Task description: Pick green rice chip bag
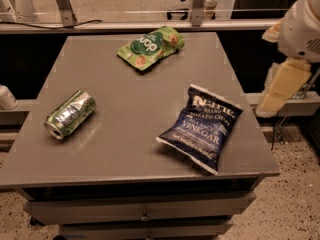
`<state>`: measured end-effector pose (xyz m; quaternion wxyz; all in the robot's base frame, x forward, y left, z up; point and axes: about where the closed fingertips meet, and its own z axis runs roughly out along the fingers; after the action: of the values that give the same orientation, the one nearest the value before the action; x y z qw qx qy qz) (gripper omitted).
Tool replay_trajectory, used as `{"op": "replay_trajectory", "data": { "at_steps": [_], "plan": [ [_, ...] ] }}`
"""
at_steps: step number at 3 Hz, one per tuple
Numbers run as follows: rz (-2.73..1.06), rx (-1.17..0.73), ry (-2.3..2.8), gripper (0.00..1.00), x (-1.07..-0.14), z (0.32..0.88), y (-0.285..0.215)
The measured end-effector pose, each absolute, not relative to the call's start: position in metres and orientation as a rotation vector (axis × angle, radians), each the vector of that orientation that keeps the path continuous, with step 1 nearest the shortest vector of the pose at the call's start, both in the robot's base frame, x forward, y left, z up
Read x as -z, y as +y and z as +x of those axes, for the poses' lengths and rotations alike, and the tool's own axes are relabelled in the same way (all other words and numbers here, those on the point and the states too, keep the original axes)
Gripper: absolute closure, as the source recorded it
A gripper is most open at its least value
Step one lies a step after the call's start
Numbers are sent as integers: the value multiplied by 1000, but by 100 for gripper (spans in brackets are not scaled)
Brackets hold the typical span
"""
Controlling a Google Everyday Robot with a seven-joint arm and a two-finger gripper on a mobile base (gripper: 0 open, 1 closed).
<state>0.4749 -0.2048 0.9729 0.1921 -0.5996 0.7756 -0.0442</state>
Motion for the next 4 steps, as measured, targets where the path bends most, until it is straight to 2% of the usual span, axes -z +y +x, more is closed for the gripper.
{"op": "replay_trajectory", "data": {
  "at_steps": [3,4],
  "plan": [
    [-1528,-16,1966,0,-961,670,-120],
    [-1529,-16,1967,0,-961,670,-120]
  ]
}}
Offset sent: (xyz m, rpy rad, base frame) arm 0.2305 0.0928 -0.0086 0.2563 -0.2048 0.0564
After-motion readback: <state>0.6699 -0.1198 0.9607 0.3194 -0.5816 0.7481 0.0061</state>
